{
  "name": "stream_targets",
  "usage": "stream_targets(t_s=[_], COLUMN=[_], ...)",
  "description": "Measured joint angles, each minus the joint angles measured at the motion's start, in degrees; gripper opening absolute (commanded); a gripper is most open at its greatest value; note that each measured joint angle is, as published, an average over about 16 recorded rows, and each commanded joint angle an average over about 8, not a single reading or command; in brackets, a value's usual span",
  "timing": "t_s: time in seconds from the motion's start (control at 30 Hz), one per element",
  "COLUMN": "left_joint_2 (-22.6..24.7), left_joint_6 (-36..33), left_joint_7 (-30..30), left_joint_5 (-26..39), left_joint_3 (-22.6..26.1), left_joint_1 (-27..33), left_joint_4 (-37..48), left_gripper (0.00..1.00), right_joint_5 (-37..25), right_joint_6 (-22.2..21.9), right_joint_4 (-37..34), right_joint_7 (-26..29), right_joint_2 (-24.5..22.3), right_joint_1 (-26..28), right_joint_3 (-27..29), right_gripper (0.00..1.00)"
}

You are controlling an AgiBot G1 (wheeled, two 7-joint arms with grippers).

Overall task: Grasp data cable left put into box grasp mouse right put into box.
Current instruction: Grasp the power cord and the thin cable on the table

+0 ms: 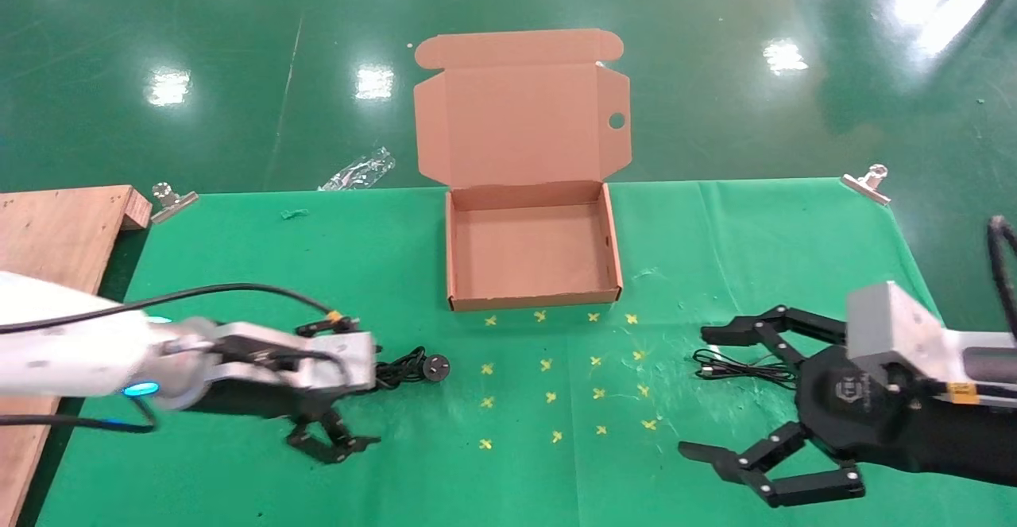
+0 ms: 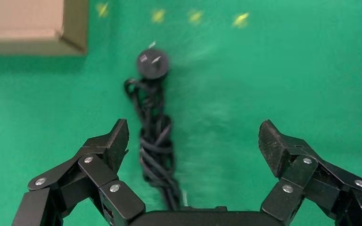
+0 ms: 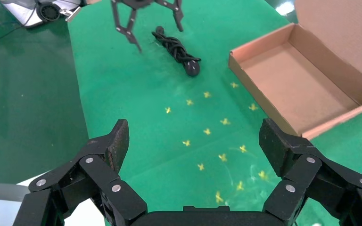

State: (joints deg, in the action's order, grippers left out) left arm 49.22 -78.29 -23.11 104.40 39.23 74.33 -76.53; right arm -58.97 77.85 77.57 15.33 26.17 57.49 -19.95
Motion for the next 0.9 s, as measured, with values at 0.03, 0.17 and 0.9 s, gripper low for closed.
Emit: stream_targets(t_s=[0.03, 0.17, 0.9], left_joint_2=[0.91, 4.00, 8.99], left_joint_6=[0.50, 2.36, 7.14], left_joint_7=[-0.92, -3.91, -10.35], left_joint_5=[1.67, 7.87, 21.88], left_joint_3=[0.61, 2.72, 6.41], left_joint_1=[0.08, 0.28, -0.70], left_joint_4=[0.15, 0.72, 2.10], left_gripper=[1.00, 1.00, 1.00], right_joint_5=[0.01, 0.05, -11.80], right_joint_6=[0.01, -0.08, 0.20], right_joint_4=[0.01, 0.02, 0.13], right_joint_7=[0.04, 0.21, 2.21], right_joint_2=[-0.14, -0.71, -2.00], right_joint_1=[-0.02, -0.21, 2.55], right_joint_3=[0.04, 0.20, -3.30], right_gripper=[1.00, 1.00, 1.00])
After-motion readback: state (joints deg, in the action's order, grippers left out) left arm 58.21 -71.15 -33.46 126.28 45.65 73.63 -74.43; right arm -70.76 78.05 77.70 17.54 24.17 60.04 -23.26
